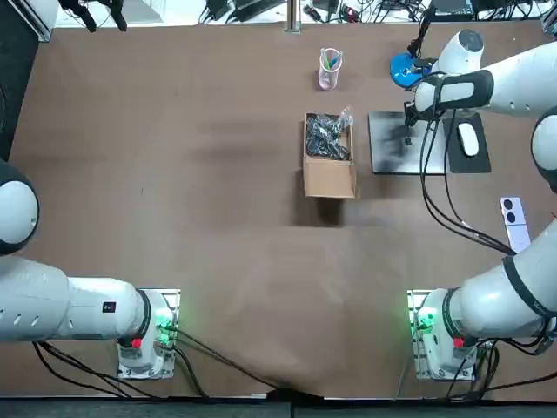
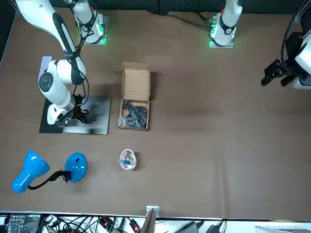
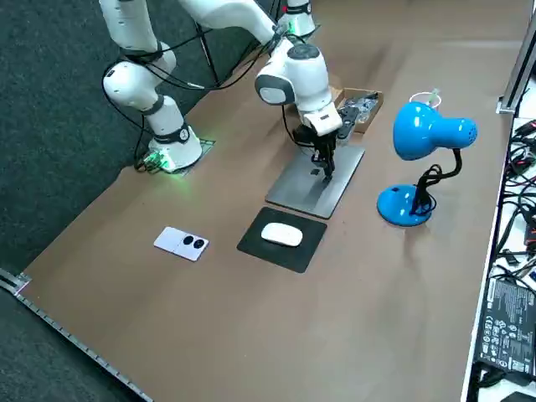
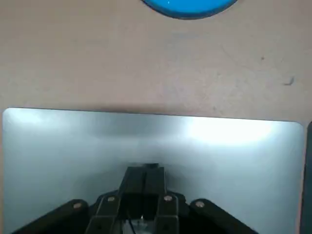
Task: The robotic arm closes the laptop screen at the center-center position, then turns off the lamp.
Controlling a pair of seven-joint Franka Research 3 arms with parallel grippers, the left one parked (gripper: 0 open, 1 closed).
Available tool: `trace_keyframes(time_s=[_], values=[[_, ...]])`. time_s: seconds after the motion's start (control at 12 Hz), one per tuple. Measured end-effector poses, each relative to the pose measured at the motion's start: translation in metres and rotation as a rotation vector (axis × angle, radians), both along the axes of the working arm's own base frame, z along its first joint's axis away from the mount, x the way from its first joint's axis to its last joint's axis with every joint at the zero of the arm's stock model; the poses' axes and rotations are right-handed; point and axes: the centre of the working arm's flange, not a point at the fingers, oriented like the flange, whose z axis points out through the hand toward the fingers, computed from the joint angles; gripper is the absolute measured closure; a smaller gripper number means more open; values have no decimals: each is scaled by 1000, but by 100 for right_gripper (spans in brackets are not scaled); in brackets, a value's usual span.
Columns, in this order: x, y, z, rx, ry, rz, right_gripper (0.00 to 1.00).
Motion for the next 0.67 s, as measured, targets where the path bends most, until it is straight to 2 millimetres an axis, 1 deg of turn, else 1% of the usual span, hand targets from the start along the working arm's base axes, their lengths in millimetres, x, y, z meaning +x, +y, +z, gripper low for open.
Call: trace_keyframes(time_s=[0.25,0.5,0.67], values=[[4,0,-10,1,11,-1,98],[13,0,0,2,-9,-1,98],[20,1,10,2,-7,0,98]])
